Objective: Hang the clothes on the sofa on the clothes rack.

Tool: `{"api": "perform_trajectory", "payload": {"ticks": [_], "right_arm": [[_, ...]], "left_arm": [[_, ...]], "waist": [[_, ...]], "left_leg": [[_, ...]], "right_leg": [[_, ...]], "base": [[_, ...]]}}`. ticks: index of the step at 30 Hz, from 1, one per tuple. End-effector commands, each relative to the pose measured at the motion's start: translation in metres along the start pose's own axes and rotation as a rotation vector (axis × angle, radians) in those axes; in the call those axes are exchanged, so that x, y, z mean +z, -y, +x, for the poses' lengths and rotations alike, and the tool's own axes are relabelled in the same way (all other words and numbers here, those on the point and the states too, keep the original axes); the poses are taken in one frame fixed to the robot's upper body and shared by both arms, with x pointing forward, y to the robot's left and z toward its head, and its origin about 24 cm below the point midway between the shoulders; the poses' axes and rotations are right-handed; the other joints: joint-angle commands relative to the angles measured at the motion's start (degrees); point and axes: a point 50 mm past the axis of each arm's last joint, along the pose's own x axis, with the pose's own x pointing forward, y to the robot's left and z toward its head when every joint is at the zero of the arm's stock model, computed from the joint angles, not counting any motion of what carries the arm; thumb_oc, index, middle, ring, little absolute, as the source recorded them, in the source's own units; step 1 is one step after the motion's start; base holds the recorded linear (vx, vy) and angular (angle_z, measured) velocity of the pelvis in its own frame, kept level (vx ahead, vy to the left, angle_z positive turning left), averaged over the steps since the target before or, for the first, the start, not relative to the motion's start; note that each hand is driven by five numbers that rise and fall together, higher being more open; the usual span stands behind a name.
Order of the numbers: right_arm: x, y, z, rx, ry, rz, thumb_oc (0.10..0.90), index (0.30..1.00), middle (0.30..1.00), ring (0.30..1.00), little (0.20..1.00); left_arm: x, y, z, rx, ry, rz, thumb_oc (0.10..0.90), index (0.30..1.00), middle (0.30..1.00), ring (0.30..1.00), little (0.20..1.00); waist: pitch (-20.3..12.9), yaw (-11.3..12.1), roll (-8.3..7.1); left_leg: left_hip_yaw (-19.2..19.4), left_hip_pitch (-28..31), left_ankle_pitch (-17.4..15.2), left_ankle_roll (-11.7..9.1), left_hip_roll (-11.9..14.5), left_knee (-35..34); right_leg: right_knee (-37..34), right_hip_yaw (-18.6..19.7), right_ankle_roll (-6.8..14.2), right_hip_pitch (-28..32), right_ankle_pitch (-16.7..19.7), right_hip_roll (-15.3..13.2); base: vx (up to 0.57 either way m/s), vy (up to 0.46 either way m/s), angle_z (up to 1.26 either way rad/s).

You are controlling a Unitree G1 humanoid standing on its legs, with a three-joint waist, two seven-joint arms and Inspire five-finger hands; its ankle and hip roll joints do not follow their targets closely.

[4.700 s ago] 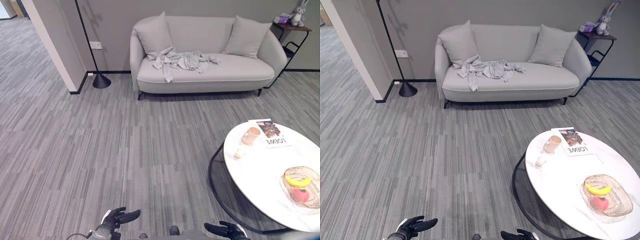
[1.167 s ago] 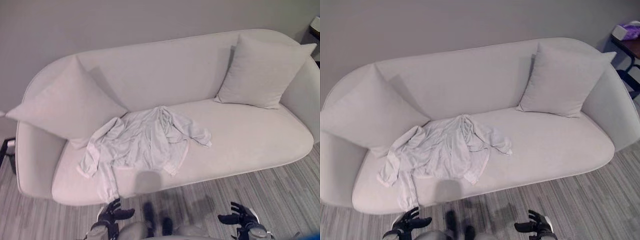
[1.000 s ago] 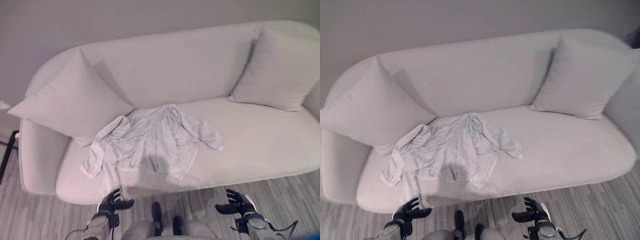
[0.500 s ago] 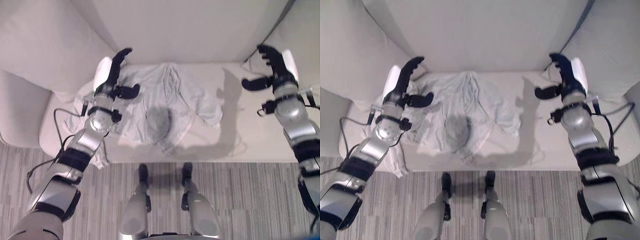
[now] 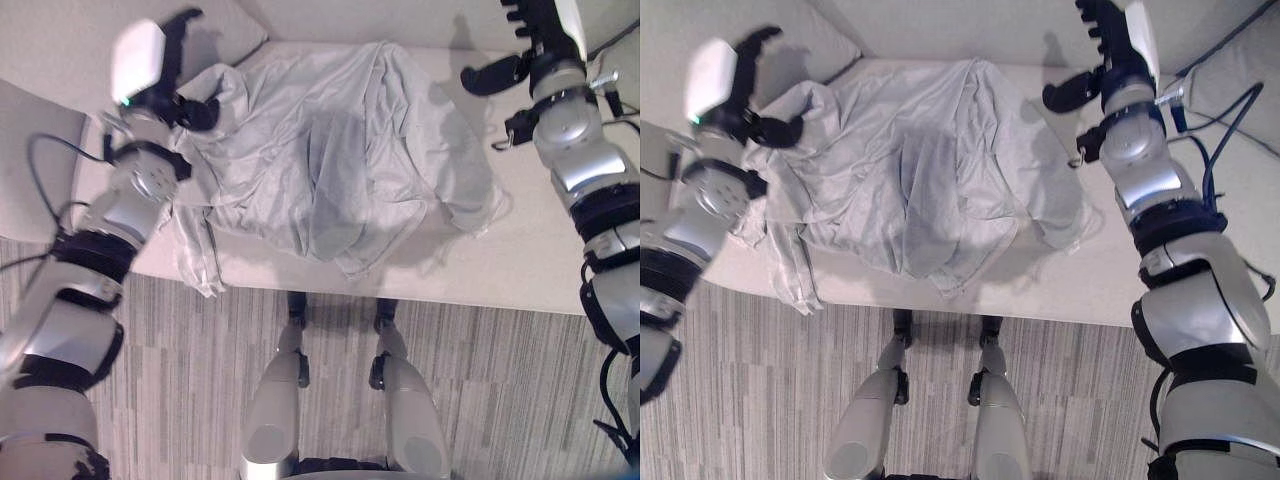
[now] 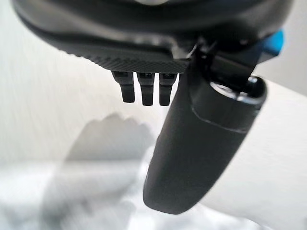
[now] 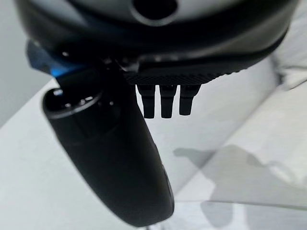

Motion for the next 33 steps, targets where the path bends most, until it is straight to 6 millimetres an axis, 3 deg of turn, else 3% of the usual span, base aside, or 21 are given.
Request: {"api": "perform_trajectory", "payload": {"ticks": [1,7,13,16,20,24,29,32,33], "right_arm": [[0.026,0.009,0.005,-0.060,0.118,0.045,0.800,0.900,0.900,0.900,0.900],[0.037,-0.003,0.007,-0.023,0.139,0.050,0.800,0.900,0.900,0.900,0.900],[0.050,-0.016,0.008,0.008,0.164,0.027,0.800,0.900,0.900,0.900,0.900],[0.057,-0.020,0.010,0.022,0.173,0.005,0.800,0.900,0.900,0.900,0.900],[0.068,-0.021,0.011,0.025,0.207,0.009,0.800,0.900,0.900,0.900,0.900],[0.087,-0.014,0.011,0.017,0.291,0.004,0.800,0.900,0.900,0.900,0.900],[0.095,-0.012,0.007,0.013,0.345,0.021,0.800,0.900,0.900,0.900,0.900],[0.094,-0.011,0.005,0.015,0.361,0.029,0.800,0.900,0.900,0.900,0.900],[0.093,-0.010,0.004,0.021,0.364,0.017,0.800,0.900,0.900,0.900,0.900]], "left_arm": [[0.009,-0.028,0.011,0.122,0.071,0.019,0.800,0.900,0.900,0.900,0.900],[0.010,-0.014,0.009,0.078,0.055,-0.033,0.800,0.900,0.900,0.900,0.900],[0.023,0.016,-0.001,0.027,0.029,-0.228,0.800,0.900,0.900,0.900,0.900],[0.037,0.020,0.004,-0.004,0.078,-0.171,0.800,0.900,0.900,0.900,0.900],[0.033,0.008,0.015,0.001,0.087,-0.056,0.800,0.900,0.900,0.900,0.900],[0.029,-0.021,0.029,0.062,0.097,0.080,0.800,0.900,0.900,0.900,0.900],[0.029,-0.037,0.032,0.100,0.121,0.110,0.800,0.900,0.900,0.900,0.900],[0.037,-0.046,0.033,0.132,0.167,0.105,0.800,0.900,0.900,0.900,0.900],[0.049,-0.052,0.033,0.152,0.229,0.127,0.800,0.900,0.900,0.900,0.900]], "waist": [[-4.8,0.0,-3.30],[-4.4,0.4,-3.28],[-3.4,1.1,-3.36],[-2.8,0.9,-3.21],[-2.4,0.8,-3.35],[-2.5,0.3,-3.52],[-2.3,0.1,-3.55],[-2.4,0.0,-3.54],[-2.3,0.0,-3.43]], "left_leg": [[2.7,3.3,-5.0,-3.1,-1.7,0.0],[2.4,2.9,-4.9,-3.0,-1.9,0.0],[1.3,1.4,-4.8,-2.7,-2.5,0.0],[0.9,0.2,-4.6,-2.9,-2.6,0.0],[0.7,-1.7,-4.4,-2.9,-2.6,0.0],[0.4,-4.3,-3.9,-2.9,-2.6,0.0],[0.2,-4.7,-3.8,-2.8,-2.8,0.0],[0.1,-4.9,-3.8,-2.8,-2.9,0.0],[0.1,-4.8,-3.9,-2.9,-2.9,0.0]], "right_leg": [[0.3,4.6,6.9,1.3,-0.6,-3.6],[0.3,4.8,6.8,0.9,-0.7,-3.6],[0.3,5.1,6.8,-0.9,-0.6,-3.5],[0.3,5.1,6.8,-2.1,-0.4,-3.5],[0.3,5.4,6.9,-4.3,0.0,-3.2],[0.3,5.5,7.1,-6.8,0.5,-3.0],[0.3,5.4,7.1,-7.1,0.5,-3.1],[0.3,5.3,7.1,-7.3,0.6,-3.2],[0.3,5.2,7.2,-7.2,0.6,-3.4]], "base": [[0.04,0.006,0.05],[0.03,0.001,0.02],[0.02,-0.011,0.01],[0.00,0.000,0.00],[0.00,0.000,0.00],[0.00,0.000,0.00],[0.00,0.005,0.01],[0.00,0.005,0.01],[0.01,0.022,0.04]]}}
